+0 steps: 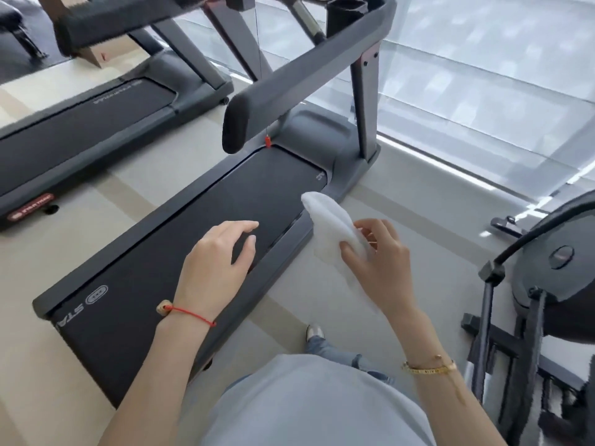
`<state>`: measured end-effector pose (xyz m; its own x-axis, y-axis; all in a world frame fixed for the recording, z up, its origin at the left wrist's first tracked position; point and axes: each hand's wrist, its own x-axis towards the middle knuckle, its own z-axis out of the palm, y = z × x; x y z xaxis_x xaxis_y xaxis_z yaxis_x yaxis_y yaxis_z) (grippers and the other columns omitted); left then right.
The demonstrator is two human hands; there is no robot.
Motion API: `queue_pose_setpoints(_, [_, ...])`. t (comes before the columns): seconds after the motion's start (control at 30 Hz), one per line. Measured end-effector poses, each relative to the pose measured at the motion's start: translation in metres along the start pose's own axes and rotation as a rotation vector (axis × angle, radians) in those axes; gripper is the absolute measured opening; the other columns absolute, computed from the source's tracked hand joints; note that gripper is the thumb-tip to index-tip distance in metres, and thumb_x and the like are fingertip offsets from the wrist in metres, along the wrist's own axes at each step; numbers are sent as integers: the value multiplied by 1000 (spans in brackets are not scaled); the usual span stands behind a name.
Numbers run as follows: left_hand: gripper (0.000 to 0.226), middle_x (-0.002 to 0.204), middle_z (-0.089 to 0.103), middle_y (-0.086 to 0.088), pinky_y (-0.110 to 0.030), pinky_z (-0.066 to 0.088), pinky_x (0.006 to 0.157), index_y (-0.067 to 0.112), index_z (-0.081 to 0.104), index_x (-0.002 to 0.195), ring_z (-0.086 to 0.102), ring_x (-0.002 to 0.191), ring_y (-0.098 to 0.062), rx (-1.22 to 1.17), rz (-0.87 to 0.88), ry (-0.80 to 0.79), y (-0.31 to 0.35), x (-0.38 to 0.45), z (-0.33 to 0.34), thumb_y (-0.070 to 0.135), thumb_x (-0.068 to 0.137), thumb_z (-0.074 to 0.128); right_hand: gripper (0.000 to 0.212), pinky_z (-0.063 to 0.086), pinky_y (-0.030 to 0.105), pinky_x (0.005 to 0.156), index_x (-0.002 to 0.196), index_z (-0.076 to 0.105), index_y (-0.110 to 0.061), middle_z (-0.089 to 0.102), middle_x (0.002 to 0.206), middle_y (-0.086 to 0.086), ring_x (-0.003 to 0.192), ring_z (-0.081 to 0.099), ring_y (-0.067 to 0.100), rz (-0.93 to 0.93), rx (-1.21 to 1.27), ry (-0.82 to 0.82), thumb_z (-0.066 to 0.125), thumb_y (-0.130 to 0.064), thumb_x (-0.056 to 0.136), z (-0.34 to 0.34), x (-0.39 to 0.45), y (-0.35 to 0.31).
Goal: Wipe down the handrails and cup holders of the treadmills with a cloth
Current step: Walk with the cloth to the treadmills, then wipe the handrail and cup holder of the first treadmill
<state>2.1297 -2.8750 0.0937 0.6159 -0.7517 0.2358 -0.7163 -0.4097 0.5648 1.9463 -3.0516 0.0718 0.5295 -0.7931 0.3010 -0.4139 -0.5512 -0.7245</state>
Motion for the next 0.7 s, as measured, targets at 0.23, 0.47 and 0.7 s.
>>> queue_pose_setpoints(0.23, [27, 121, 66, 9, -31, 51, 94, 22, 64, 122, 61, 112, -12, 49, -91, 179, 13, 104, 8, 25, 98, 53, 39, 36, 3, 67, 118, 58, -28, 52, 97, -8, 82, 51, -3, -187, 11, -70, 69, -25, 81, 14, 153, 6])
queue_pose_setpoints(0.47, [27, 118, 65, 6, -34, 50, 89, 21, 63, 122, 61, 107, -16, 135, -179, 288, 5, 186, 4, 25, 98, 51, 44, 35, 4, 73, 130, 53, -37, 46, 103, -8, 87, 46, 3, -320, 40, -146, 61, -28, 88, 50, 272, -5])
queue_pose_setpoints(0.7, [27, 120, 64, 1, -27, 43, 93, 16, 63, 123, 59, 111, -17, 175, -258, 346, -16, 255, 11, 20, 98, 52, 45, 35, 19, 79, 135, 52, -25, 43, 103, -1, 99, 43, 15, -480, -10, -126, 58, -24, 90, 93, 370, -33])
